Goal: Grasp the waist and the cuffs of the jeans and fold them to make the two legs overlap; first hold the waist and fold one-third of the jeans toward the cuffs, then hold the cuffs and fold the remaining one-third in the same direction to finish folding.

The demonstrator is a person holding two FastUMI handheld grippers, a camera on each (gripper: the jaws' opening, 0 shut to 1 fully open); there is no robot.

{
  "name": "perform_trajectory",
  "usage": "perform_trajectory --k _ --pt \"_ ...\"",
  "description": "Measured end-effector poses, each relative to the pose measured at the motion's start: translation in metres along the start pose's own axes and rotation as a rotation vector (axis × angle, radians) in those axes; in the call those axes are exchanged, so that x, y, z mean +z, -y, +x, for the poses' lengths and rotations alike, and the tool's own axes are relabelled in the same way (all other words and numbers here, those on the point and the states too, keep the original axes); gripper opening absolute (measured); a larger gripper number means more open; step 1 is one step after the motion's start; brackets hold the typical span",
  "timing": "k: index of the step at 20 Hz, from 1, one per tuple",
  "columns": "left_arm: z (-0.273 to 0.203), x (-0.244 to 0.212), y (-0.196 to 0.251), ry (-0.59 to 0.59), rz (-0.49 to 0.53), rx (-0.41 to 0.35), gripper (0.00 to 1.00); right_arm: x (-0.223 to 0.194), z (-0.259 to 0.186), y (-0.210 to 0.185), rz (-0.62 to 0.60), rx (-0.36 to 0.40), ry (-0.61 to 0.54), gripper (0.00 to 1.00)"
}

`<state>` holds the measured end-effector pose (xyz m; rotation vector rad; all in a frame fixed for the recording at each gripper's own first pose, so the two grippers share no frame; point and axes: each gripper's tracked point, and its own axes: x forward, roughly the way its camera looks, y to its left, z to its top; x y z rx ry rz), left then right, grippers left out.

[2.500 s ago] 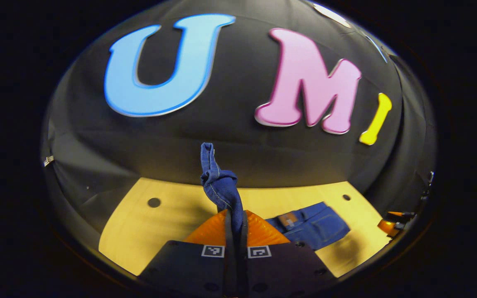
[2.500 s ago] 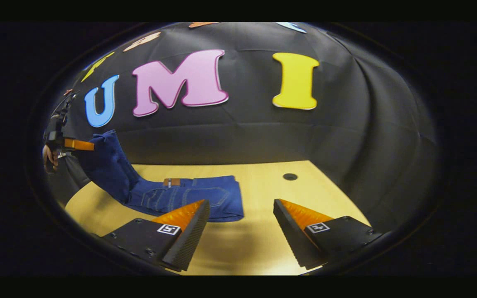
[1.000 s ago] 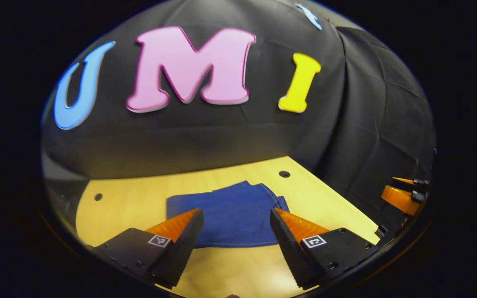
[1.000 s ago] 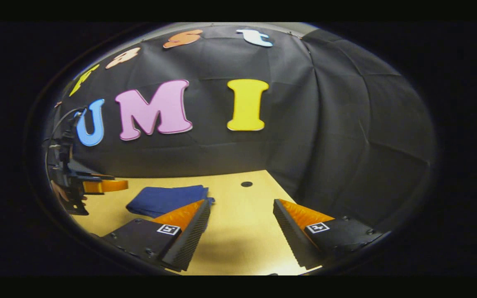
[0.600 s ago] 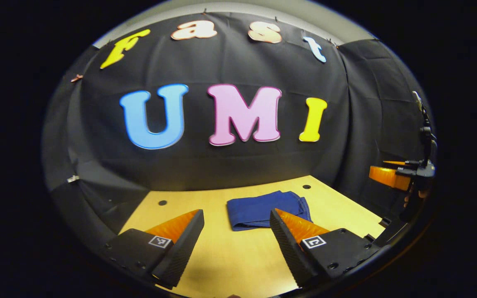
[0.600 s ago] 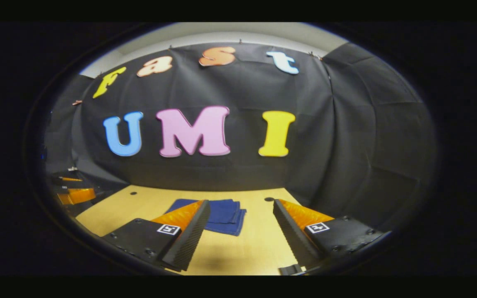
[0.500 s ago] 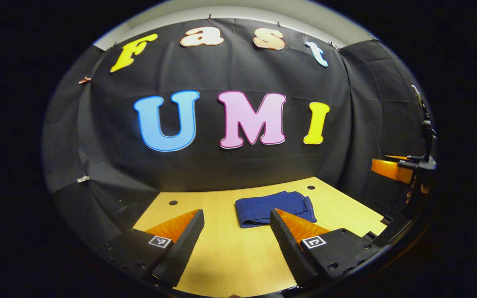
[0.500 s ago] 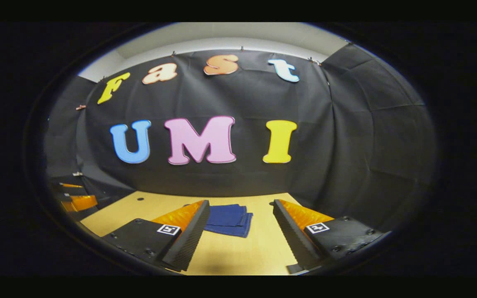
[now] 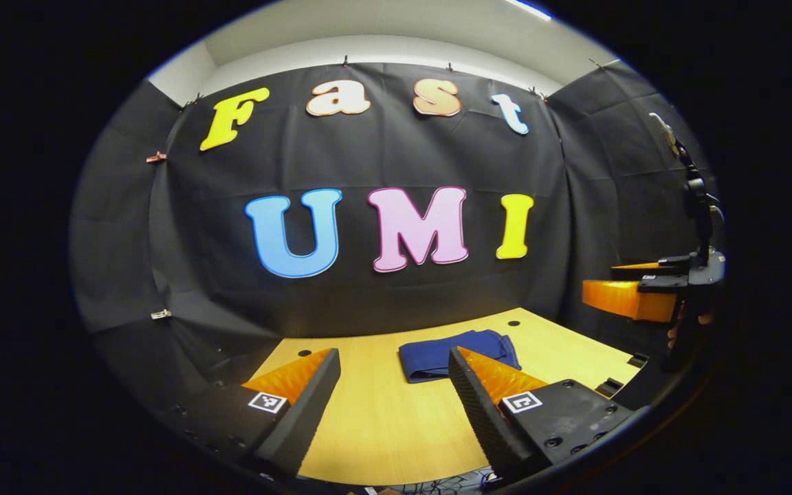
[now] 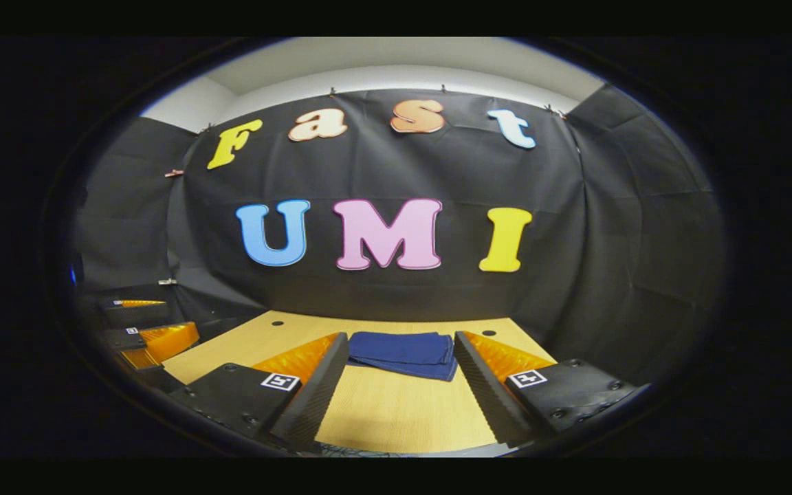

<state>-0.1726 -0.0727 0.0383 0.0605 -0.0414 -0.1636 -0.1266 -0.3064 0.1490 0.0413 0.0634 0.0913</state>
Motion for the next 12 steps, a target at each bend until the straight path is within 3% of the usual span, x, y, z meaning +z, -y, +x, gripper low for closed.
perform_trajectory --k 3,12 --pt "-0.005 0.009 0.001 0.017 -0.007 -0.015 0.97 0.003 -0.003 -0.014 0.009 0.025 0.020 0.94" --pt "-0.015 0.003 -0.007 -0.010 -0.040 0.007 0.97 -0.006 -0.019 -0.007 0.008 0.013 0.023 0.92"
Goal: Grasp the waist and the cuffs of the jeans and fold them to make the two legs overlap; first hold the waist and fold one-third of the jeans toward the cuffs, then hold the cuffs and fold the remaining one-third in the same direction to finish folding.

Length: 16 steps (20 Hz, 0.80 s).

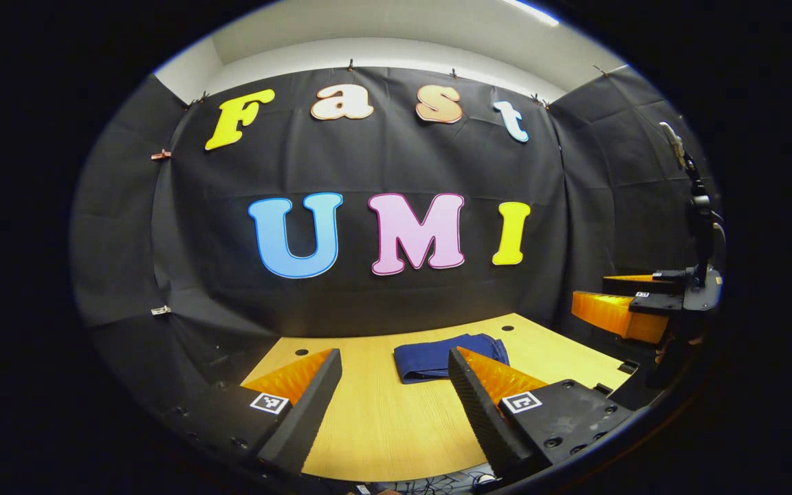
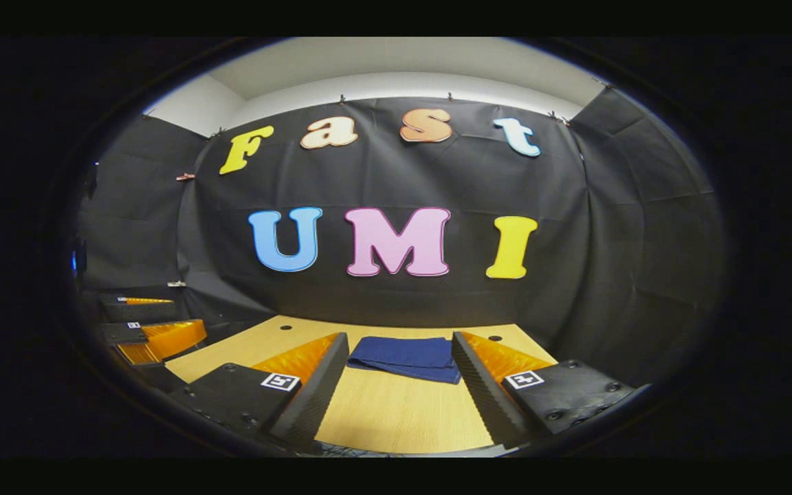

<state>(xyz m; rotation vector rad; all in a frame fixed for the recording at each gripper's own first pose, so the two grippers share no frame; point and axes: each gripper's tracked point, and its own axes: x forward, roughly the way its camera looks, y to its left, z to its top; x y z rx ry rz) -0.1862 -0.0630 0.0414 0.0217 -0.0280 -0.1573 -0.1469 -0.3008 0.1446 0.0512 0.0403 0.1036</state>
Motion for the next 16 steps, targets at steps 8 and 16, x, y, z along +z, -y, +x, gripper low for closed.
perform_trajectory --k 8,16 --pt "0.007 0.010 0.008 0.024 -0.025 -0.035 0.97 0.002 -0.013 0.015 0.019 -0.031 0.013 0.92" --pt "0.003 0.003 0.004 0.017 -0.023 -0.009 0.97 -0.004 -0.026 0.017 0.003 -0.022 -0.008 0.92"
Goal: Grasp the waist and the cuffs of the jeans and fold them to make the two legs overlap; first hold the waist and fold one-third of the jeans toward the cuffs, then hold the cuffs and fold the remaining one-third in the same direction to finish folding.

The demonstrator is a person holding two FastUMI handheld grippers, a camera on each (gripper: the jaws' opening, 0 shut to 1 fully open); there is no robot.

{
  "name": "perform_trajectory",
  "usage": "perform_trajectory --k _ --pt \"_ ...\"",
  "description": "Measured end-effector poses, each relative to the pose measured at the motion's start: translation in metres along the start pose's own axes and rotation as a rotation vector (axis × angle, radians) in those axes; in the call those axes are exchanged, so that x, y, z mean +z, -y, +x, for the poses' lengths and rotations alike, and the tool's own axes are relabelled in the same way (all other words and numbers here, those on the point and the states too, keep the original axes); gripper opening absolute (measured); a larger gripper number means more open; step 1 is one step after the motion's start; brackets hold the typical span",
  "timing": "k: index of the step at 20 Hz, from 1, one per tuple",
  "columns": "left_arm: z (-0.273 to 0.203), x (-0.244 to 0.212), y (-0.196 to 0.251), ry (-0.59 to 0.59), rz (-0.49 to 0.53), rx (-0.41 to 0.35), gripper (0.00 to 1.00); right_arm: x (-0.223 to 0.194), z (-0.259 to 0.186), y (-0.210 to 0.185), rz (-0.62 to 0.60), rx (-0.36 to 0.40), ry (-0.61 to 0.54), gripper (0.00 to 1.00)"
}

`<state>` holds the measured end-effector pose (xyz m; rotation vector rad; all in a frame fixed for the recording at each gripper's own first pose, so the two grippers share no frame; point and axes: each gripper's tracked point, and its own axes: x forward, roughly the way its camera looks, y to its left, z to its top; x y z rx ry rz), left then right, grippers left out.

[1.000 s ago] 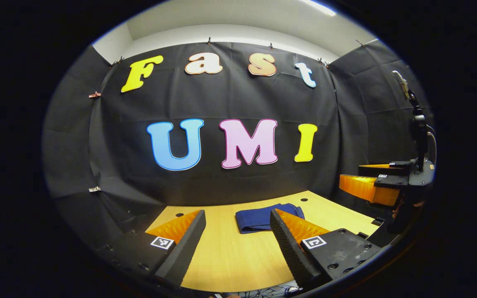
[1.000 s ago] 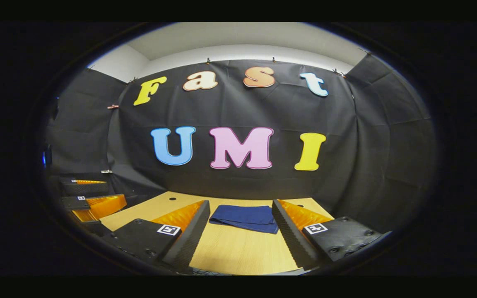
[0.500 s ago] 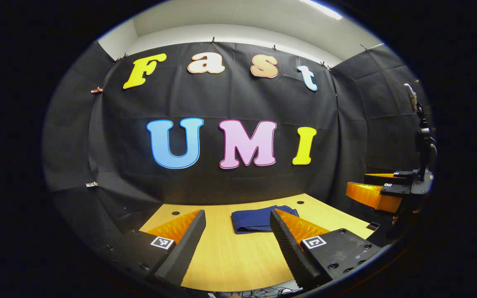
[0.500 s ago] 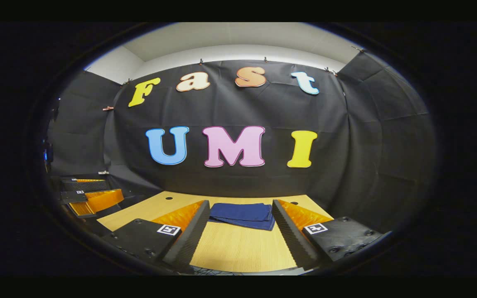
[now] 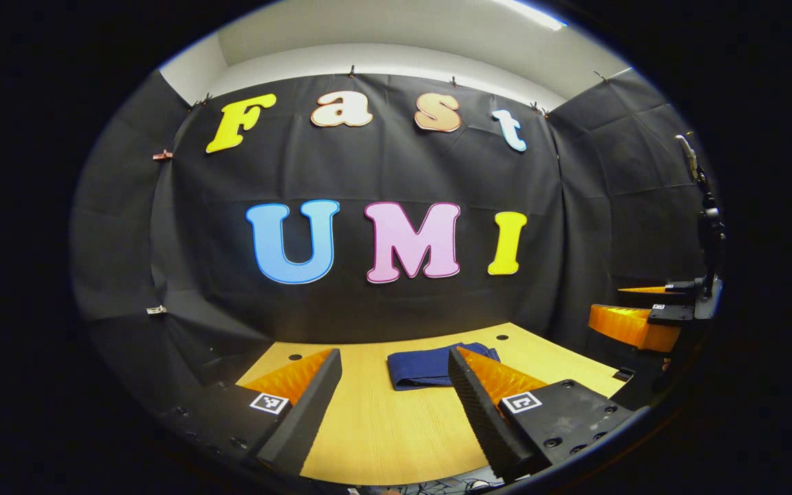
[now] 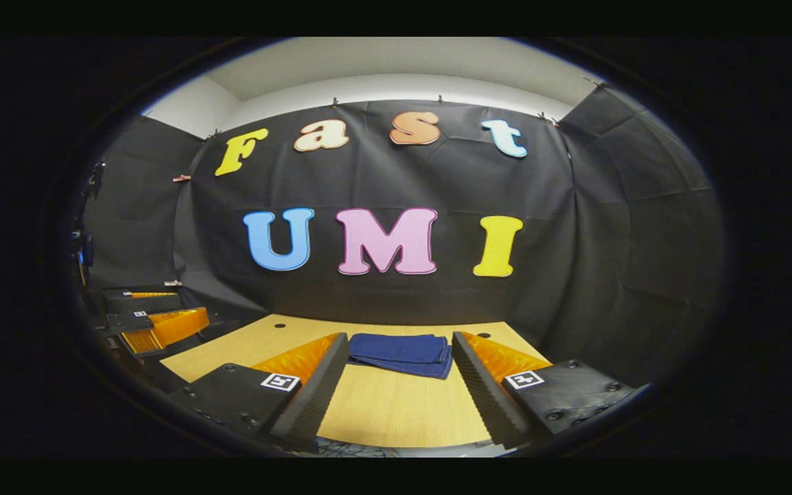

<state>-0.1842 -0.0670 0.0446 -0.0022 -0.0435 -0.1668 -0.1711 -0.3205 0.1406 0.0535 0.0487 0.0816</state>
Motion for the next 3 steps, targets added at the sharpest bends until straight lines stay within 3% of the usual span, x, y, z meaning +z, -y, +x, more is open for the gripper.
perform_trajectory --k 3 --pt "0.0014 -0.0023 -0.0017 -0.011 -0.010 0.008 0.97 0.0015 -0.0015 0.0076 0.008 -0.025 0.001 0.92"
